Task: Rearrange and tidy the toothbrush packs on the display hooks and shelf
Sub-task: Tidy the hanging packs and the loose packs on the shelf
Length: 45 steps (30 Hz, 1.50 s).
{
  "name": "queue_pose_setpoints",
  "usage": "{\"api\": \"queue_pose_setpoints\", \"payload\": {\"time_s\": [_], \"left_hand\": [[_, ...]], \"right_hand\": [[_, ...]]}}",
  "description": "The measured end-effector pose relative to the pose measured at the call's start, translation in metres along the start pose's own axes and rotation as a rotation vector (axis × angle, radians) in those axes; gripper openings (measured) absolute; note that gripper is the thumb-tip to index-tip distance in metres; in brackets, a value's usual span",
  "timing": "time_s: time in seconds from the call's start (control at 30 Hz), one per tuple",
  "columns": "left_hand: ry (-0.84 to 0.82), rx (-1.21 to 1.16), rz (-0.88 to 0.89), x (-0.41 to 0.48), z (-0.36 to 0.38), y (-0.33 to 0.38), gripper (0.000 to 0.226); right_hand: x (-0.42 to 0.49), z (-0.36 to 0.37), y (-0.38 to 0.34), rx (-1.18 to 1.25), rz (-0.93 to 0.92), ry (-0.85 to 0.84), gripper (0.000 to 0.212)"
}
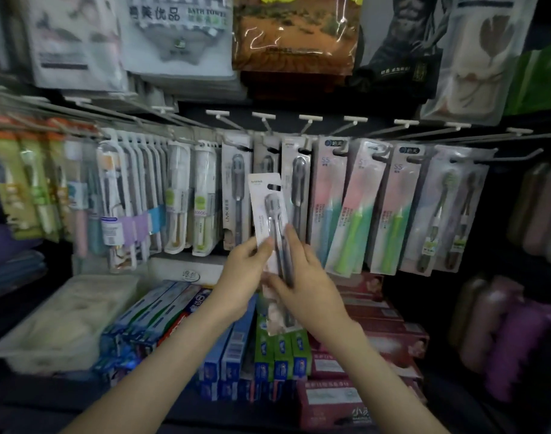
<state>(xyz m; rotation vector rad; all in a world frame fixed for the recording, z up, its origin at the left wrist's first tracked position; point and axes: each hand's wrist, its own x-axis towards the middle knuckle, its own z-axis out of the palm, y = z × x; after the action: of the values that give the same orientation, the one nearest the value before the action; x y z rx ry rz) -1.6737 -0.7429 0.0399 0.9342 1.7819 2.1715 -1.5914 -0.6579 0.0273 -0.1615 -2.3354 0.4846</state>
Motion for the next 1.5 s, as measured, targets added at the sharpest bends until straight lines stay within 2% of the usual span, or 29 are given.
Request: {"api": "queue_pose_setpoints", "payload": {"time_s": [0.17,0.3,0.37,0.47,0.6,0.87,1.1,1.27,1.37,1.5], "left_hand": [[-0.062,0.013,-0.066,0.008,-0.032,0.012,0.025],[-0.056,0.304,0.068,0.018,-0.051,0.012,0.028],[0.055,0.504,0.159,0.022,-0.056,0.013,0.034],[0.157,0.664,0.267,0.030,-0.063,0.012,0.047],[0.138,0.815,0.306,0.034,-0.070,0.007,0.051],[0.143,1.091,0.348,0.041,-0.078,-0.011,0.052],[0.140,1.160,0.314,0.020,-0.108,-0.012,0.049],[0.089,1.166,0.264,-0.008,-0.135,-0.019,0.048],[0.038,1.191,0.227,-0.030,-0.144,-0.029,0.044],[-0.061,1.181,0.204,-0.063,-0.148,-0.045,0.040]], "right_hand": [[0.021,0.007,-0.014,-0.077,-0.094,0.011,0.085],[0.043,0.008,-0.012,-0.205,-0.121,0.035,0.090],[0.053,0.007,-0.008,-0.273,-0.084,0.115,0.091],[0.062,0.009,-0.009,-0.345,-0.008,0.187,0.089],[0.070,0.019,-0.013,-0.364,0.093,0.207,0.088],[0.117,0.046,-0.023,-0.436,0.303,0.098,0.082],[0.096,0.078,-0.037,-0.423,0.330,0.009,0.081],[0.055,0.101,-0.066,-0.412,0.290,-0.157,0.067],[0.020,0.112,-0.085,-0.348,0.224,-0.195,0.052],[-0.022,0.116,-0.108,-0.235,0.234,-0.200,0.034]]}}
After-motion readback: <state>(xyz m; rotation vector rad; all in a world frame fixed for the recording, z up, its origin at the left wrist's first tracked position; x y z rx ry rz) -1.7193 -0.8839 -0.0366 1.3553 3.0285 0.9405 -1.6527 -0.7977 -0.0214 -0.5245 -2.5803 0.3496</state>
